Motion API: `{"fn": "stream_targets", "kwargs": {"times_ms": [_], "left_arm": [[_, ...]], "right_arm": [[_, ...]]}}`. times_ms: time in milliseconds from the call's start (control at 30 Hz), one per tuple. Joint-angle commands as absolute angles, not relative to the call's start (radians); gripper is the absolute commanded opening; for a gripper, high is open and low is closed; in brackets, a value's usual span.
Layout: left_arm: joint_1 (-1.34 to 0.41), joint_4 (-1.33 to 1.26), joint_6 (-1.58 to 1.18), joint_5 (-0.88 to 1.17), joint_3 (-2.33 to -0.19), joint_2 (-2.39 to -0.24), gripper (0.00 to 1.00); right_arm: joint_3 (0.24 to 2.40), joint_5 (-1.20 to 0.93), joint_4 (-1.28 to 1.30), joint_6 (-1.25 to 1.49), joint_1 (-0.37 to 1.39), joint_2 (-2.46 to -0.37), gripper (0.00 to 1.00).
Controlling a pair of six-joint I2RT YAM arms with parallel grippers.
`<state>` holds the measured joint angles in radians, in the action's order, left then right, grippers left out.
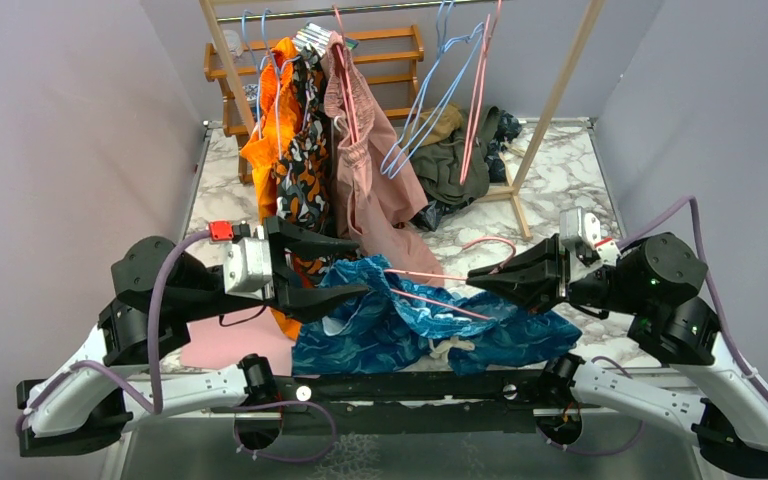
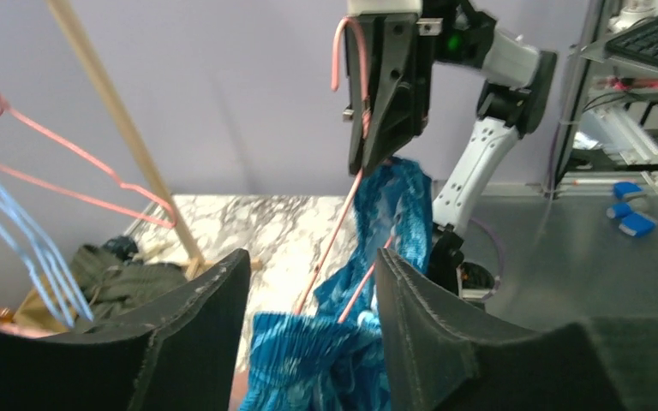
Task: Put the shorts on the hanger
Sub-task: Hang the shorts on the hanger.
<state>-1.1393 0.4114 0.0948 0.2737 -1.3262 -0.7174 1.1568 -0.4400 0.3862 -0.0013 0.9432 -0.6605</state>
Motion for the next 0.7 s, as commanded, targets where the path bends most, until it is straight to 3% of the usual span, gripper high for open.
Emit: {"fn": "stream_targets", "kwargs": {"times_ms": [0,200,667], "left_arm": [[-1.142,0.509,0.107,0.167,-1.283,-0.697,0.53],[-1.142,0.540,0.129,0.132,-1.255,-0.701,0.38],[-1.142,0.542,0.185,0.067,-1.222,-0.724,0.49]], "right_arm": [[1.182,-0.399,0.364,-0.013,0.943,-0.635,0.01],[1.183,-0.403,0.371,-0.009,0.943,-0.635,0.01],[1.172,-0.427,0.372,-0.006,0.942,-0.635,0.01]]}}
